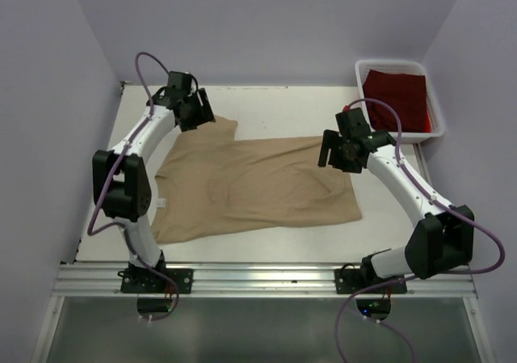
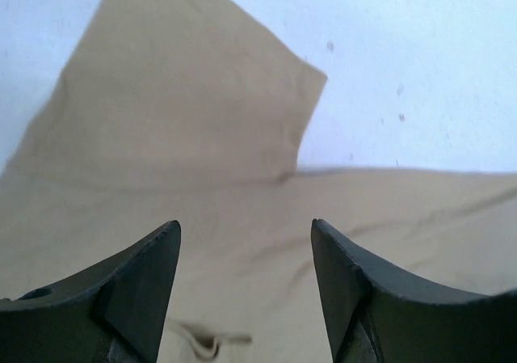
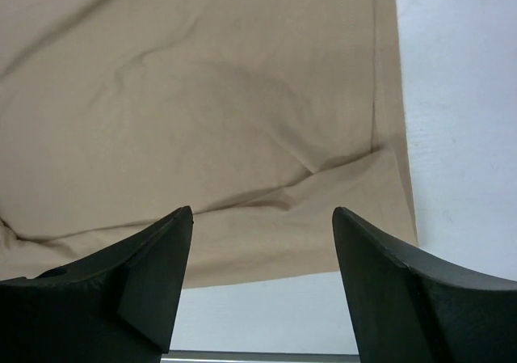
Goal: Fold and stack the t-shirts
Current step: Fold the tshirt
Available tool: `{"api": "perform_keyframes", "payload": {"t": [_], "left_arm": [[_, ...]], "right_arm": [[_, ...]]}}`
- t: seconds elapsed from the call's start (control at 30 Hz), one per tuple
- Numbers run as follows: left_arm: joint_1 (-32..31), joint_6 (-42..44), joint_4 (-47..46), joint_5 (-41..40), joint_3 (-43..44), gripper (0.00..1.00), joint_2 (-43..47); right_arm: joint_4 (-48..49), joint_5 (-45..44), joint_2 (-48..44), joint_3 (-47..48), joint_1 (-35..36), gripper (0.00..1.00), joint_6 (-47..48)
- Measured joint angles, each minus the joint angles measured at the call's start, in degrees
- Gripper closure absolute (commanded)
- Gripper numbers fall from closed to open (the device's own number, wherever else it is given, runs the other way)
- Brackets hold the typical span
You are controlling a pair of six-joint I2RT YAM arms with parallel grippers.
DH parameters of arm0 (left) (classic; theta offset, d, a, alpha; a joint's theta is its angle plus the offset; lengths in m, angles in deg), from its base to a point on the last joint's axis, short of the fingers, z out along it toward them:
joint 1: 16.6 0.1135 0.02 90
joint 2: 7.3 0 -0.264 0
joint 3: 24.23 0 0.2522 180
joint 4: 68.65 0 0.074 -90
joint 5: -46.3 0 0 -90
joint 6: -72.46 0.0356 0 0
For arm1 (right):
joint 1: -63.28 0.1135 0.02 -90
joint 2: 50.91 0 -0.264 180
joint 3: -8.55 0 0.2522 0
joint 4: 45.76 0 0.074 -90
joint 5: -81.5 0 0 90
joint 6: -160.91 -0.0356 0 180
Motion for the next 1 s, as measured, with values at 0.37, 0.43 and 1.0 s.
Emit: {"api": "perform_keyframes", "payload": {"t": [0.37, 0.43, 1.0], "left_arm": [[3.2, 5.7, 6.1, -3.7, 34.0, 0.22, -32.0], [4.0, 6.4, 6.5, -3.9, 36.8, 0.22, -33.2], [6.3, 9.4, 5.9, -4.2, 43.4, 0.22, -43.1]], "right_arm": [[0.8, 4.4, -4.1, -1.3, 0.0, 0.19, 3.6], [0.8, 4.6, -5.0, -1.4, 0.0, 0.20, 4.0], [0.9, 5.6, -5.2, -1.4, 0.0, 0.23, 4.7]]}}
